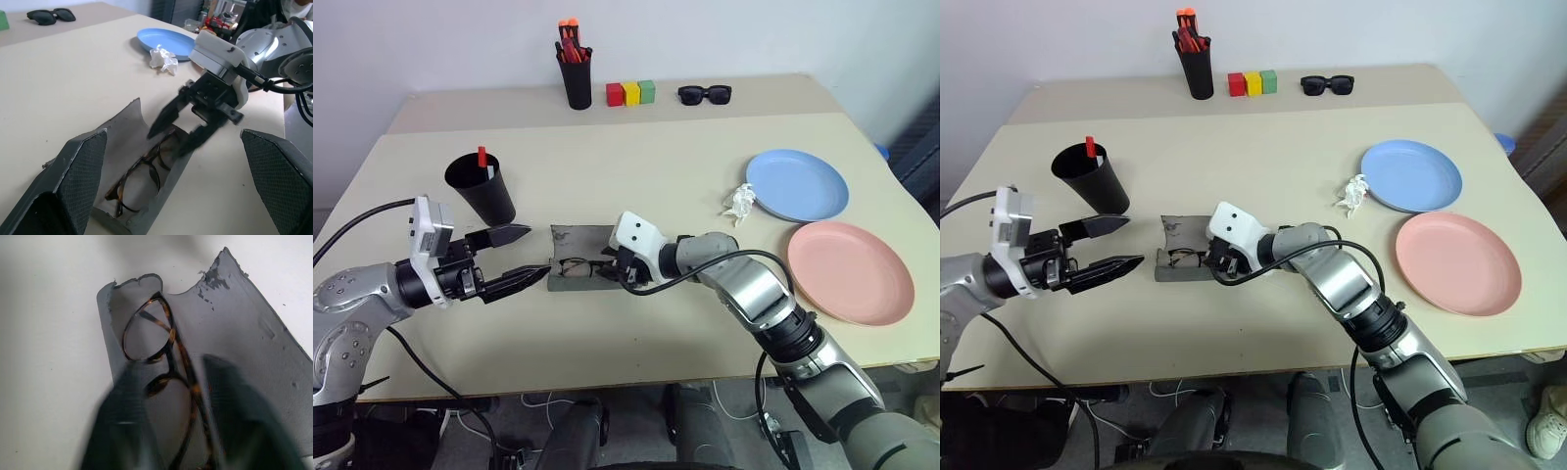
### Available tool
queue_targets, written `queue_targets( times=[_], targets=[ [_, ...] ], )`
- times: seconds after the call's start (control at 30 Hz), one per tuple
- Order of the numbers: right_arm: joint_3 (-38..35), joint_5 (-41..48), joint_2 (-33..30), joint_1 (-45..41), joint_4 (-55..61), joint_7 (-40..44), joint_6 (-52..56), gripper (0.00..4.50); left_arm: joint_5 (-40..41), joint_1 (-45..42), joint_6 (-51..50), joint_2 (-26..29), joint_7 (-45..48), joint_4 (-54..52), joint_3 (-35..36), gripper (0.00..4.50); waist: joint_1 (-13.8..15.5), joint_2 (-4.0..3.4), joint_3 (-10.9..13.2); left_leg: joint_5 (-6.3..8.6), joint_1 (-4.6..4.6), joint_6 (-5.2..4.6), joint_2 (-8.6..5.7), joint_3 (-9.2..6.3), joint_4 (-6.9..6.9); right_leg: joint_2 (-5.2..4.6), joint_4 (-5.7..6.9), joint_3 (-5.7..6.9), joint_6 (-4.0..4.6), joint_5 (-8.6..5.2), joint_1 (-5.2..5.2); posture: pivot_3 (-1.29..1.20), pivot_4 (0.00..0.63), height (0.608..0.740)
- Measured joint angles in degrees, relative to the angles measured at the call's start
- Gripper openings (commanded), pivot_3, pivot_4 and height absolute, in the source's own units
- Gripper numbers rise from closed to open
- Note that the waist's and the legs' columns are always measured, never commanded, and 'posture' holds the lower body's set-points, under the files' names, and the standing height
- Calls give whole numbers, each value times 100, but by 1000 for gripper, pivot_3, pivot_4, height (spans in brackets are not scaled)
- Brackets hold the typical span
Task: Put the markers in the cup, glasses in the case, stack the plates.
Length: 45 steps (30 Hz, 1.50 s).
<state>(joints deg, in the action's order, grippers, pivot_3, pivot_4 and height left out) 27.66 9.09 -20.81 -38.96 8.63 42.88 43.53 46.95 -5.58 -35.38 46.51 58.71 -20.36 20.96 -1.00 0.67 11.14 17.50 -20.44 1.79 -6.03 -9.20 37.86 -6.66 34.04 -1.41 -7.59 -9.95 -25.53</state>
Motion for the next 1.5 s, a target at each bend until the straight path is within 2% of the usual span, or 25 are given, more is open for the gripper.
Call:
queue_targets(
  times=[0.03,0.1,0.27,0.3,0.37,0.57,0.7,0.87,1.07,1.33,1.5],
  targets=[
    [-41,3,45,0,0,-49,15,3808,-7,-68,0,0,2,50,-12,4500,2,0,0,0,0,0,0,0,0,0,0,0,0,0,0,0,150,740],
    [-212,39,173,-7,-1,-136,52,3808,-23,-190,-2,1,-19,142,-49,4500,4,0,0,0,0,0,-1,0,0,0,0,0,0,0,0,0,150,740],
    [-1350,728,701,-99,21,-290,113,3808,-266,-729,15,-170,-285,599,-388,4500,20,1,0,-1,1,2,-1,-7,0,1,0,1,0,1,3,0,150,740],
    [-1693,1033,822,-112,32,-296,202,3858,-432,-930,88,-226,-376,790,-532,3925,35,1,0,-2,0,4,-2,-9,0,1,0,2,1,1,4,0,150,740],
    [-2077,1349,805,-118,84,-232,209,3858,-714,-1310,222,-386,-514,1189,-731,3116,45,1,-1,-3,1,5,-6,-11,1,0,-2,3,1,2,8,0,150,740],
    [-2431,1597,1,189,169,369,-253,3858,-1634,-2599,511,-864,-1008,2480,-1410,30,9,1,-1,-3,2,4,-10,-1,0,-1,-3,3,0,2,6,0,150,740],
    [-2488,1572,-87,192,79,340,-472,3858,-2156,-3287,711,-1097,-1023,3394,-1858,30,-35,1,0,-3,3,5,-8,1,-3,2,0,3,0,2,1,0,150,740],
    [-2411,1577,-45,225,98,243,-524,3858,-2507,-3562,568,-1129,-532,4078,-2389,30,-7,1,0,-3,-4,4,-9,1,0,-2,-3,2,-1,3,-1,0,150,740],
    [-2344,1579,-46,329,211,140,-529,3858,-3075,-4171,563,-1270,-396,4907,-2755,30,26,2,0,-3,-7,4,-11,-4,5,-1,-1,5,-1,3,1,0,150,740],
    [-2344,1581,-46,331,262,18,-530,3858,-3542,-4301,286,-1113,281,5084,-3282,30,-16,2,0,-3,-6,4,-10,-2,3,-1,1,4,-1,3,-2,0,150,740],
    [-2340,1582,-45,331,264,-9,-530,3858,-3496,-4189,-239,-925,873,4637,-3367,30,-7,2,0,-3,-8,4,-9,-3,3,-1,1,4,-1,3,-2,0,150,740]
  ],
)
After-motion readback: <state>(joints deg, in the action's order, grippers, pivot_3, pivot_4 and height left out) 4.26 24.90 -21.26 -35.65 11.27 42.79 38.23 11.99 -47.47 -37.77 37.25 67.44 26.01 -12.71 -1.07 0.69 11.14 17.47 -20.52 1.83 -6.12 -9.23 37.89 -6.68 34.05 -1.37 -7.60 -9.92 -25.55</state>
